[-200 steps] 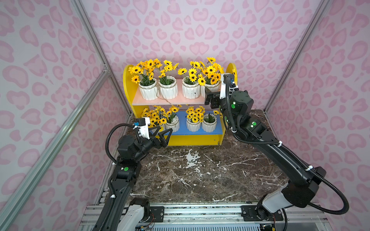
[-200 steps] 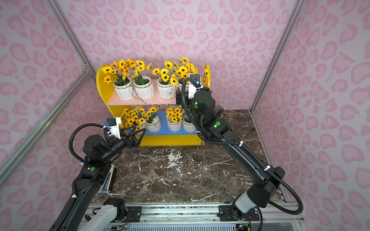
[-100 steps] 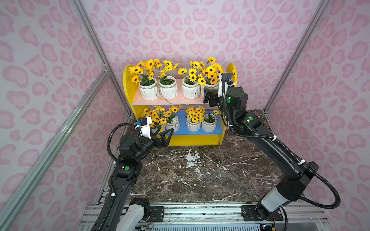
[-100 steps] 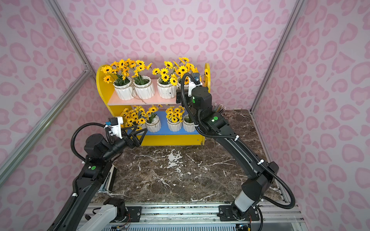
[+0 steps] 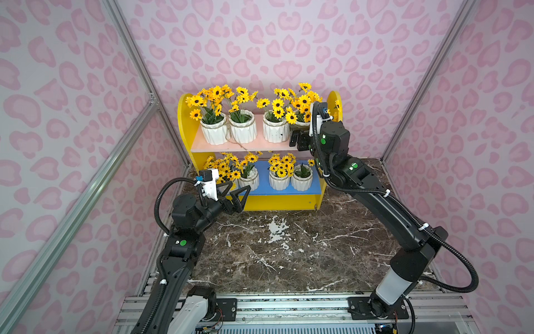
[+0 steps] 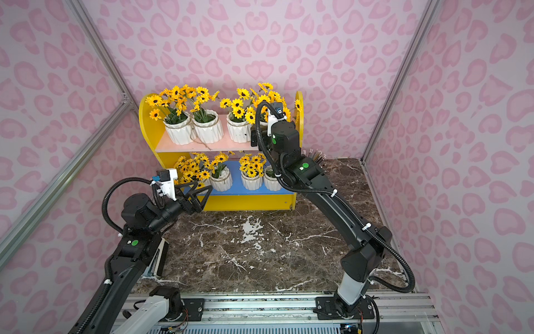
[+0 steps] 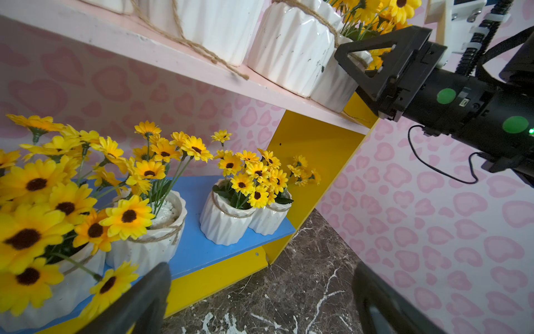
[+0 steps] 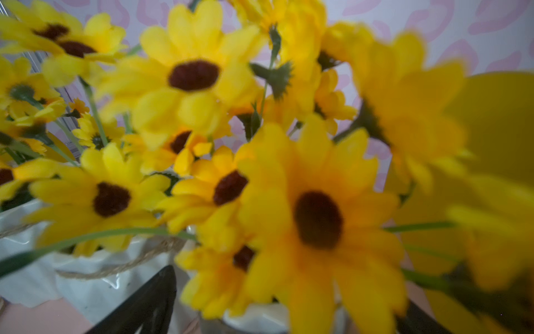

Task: Take the sunflower pots off the shelves
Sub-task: Pick up the sunflower pot from the shelf.

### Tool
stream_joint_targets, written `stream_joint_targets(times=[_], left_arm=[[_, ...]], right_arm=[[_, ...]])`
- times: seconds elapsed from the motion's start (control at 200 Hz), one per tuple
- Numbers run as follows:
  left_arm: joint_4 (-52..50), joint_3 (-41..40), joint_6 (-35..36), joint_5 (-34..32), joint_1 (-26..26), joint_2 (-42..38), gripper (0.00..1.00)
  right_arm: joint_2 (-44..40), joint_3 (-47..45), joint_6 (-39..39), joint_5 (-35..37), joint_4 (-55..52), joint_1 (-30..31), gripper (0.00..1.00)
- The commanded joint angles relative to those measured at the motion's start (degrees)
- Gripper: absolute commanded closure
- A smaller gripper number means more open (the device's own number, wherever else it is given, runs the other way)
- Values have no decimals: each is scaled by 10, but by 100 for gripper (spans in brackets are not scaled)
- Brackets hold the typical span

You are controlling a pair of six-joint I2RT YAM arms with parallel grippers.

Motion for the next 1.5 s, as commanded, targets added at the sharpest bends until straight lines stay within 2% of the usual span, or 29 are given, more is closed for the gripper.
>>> stream_joint_targets(times=[0.0, 0.495, 0.755, 0.995, 1.495], left_arm=[[25, 5, 6, -3, -1, -1, 0], [26, 7, 7, -6, -1, 2, 0], [26, 9, 7, -4, 0, 4, 0], [26, 10, 6, -4, -1, 4, 0], [25, 13, 6, 0, -1, 5, 0]], right_arm=[[10, 18, -12, 25, 5, 1, 2], [-11, -7, -31, 61, 10, -6, 1], [-23, -15, -25, 25, 5, -17, 1], [-22, -8, -10, -41, 16, -33, 1], [30, 55, -16, 3, 2, -34, 1]])
